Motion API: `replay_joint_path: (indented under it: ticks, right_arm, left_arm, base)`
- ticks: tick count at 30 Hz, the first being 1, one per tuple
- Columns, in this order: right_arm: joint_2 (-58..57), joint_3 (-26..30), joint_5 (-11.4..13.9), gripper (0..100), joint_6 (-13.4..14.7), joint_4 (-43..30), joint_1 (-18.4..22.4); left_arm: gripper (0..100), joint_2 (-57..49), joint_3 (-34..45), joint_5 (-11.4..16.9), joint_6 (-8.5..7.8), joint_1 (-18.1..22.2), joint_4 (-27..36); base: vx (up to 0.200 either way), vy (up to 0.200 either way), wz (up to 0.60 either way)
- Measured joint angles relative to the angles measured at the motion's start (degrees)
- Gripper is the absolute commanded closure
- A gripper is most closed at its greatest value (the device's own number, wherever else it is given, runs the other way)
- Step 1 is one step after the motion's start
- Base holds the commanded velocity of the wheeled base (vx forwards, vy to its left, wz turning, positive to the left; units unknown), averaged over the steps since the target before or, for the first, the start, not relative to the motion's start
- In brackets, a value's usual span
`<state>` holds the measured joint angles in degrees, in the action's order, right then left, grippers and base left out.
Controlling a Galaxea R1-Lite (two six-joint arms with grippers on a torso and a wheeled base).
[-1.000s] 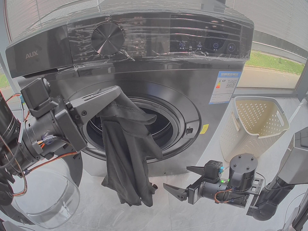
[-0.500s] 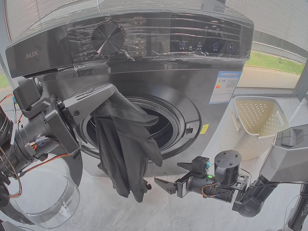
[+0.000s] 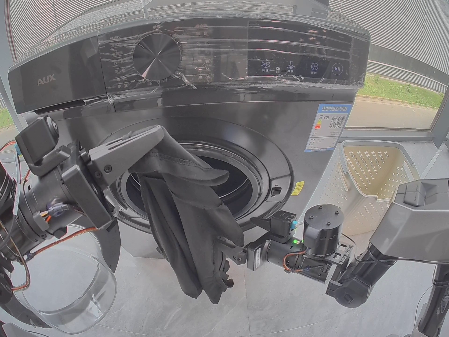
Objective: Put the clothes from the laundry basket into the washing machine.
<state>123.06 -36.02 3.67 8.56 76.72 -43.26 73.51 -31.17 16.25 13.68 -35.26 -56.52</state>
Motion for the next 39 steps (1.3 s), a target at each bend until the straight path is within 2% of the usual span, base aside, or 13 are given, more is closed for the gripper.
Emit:
replay_joint_path:
  ticks: [3,4,9,18,25,33,39]
  right_arm:
    - [0.83,-1.77,0.0,0,-0.38,0.06,0.21]
    - [1.08,-2.28,0.0,100,-0.41,0.0,0.24]
    - [2.95,-4.71,0.07,100,-0.46,0.3,0.33]
    - [1.63,-4.38,0.6,100,-0.46,-0.09,-0.09]
    - [-5.4,-1.12,-0.2,100,-0.54,-2.55,-0.33]
    - [-16.53,3.39,-3.01,100,-0.65,-9.47,-0.37]
    - [-22.56,5.22,-3.74,100,-1.1,-10.29,-0.87]
  left_arm:
    - [100,-0.26,0.11,-0.05,0.02,0.0,0.02]
    - [100,-0.37,0.13,-0.07,0.02,0.0,0.05]
    - [100,-0.72,0.35,-0.3,0.09,0.06,0.13]
    - [100,-0.8,2.01,-0.84,0.09,0.76,0.0]
    - [100,-0.69,2.95,-0.99,0.06,2.44,-0.11]
    - [100,-0.63,3.5,-1.21,-0.05,5.71,-0.22]
    - [100,-0.66,4.39,-3.5,-0.18,7.89,-0.35]
  base:
    - [0.0,0.0,0.0]
    - [0.0,0.0,0.0]
    - [0.0,0.0,0.0]
    - [0.0,0.0,0.0]
    - [0.0,0.0,0.0]
    - [0.0,0.0,0.0]
    - [0.0,0.0,0.0]
